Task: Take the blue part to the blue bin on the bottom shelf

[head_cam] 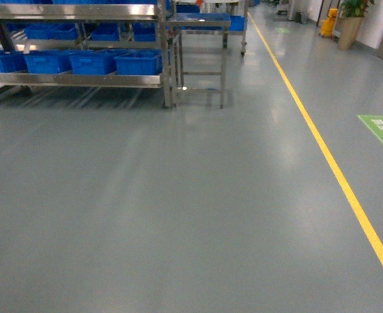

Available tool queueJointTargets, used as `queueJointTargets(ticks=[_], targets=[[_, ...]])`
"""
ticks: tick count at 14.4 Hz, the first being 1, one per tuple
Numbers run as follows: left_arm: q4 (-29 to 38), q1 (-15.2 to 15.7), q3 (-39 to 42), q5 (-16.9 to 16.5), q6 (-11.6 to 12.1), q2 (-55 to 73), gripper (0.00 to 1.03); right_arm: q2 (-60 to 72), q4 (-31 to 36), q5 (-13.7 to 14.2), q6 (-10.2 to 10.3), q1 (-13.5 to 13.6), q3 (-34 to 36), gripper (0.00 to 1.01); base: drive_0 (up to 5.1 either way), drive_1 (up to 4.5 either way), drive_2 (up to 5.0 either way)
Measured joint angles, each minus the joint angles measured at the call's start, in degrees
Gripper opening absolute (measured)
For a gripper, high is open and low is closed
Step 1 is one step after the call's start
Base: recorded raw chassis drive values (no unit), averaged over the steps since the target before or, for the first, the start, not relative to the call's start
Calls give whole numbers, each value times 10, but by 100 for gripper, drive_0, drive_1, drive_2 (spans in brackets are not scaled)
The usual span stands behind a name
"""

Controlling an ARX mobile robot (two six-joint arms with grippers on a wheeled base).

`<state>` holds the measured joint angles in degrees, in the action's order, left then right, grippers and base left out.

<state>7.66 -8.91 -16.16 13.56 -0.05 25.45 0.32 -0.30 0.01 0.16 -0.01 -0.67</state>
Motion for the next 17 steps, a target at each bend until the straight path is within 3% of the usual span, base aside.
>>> queueJointTargets(ticks=[3,17], targets=[[-1,-1,0,-2,0,1,44,0,0,0,0,0,0,98,-23,115,-162],[-1,0,0,0,0,0,44,0,3,0,0,0,0,98,-1,402,-404]])
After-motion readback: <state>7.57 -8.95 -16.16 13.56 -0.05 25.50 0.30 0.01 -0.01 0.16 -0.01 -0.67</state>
